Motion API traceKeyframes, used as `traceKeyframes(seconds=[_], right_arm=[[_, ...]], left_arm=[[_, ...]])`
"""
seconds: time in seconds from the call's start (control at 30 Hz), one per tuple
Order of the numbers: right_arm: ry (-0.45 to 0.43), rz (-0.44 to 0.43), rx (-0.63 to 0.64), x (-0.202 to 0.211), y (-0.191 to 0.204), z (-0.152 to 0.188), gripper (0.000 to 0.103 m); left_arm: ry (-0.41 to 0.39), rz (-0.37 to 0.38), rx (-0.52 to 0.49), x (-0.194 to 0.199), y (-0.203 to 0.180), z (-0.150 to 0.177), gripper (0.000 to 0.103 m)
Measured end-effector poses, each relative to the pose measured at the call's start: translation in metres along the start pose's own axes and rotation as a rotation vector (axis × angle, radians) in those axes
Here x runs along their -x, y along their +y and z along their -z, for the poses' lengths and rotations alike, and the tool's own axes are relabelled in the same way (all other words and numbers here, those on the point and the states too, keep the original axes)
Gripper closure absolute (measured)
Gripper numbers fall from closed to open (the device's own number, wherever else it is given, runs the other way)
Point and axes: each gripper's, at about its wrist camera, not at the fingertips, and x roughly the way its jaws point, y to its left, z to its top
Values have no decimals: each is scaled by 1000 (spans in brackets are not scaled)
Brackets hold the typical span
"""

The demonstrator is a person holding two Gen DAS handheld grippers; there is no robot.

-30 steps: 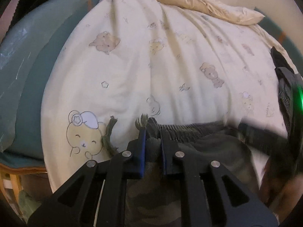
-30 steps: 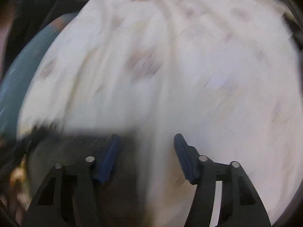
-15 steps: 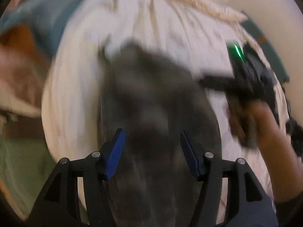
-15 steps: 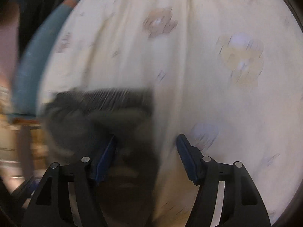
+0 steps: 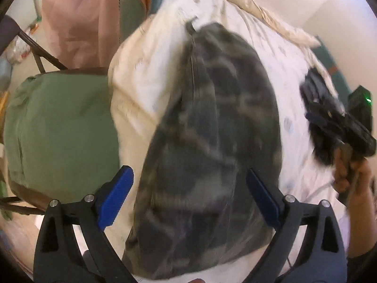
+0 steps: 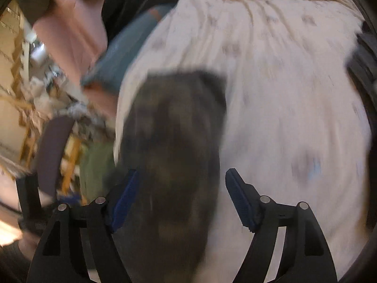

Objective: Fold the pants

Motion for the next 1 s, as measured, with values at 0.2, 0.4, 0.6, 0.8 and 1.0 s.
traceKeyframes(seconds=[0.2, 0.4, 0.6, 0.8, 1.0], right_arm=[[91, -144, -299, -7, -31, 144, 26], [99, -248, -529, -32, -48, 203, 25], [73, -315, -495, -33, -38, 199, 21], [80, -294, -464, -36, -27, 201, 22], [63, -282, -470, -32, -31, 202, 22]], left_arm=[[21, -75, 128, -11, 51, 53, 8], [105, -11, 308, -33, 90, 78, 9], [6, 100, 358, -6, 90, 94, 6], [122, 82, 329, -36, 75, 111, 6], [109, 247, 408, -41, 77, 99, 22]])
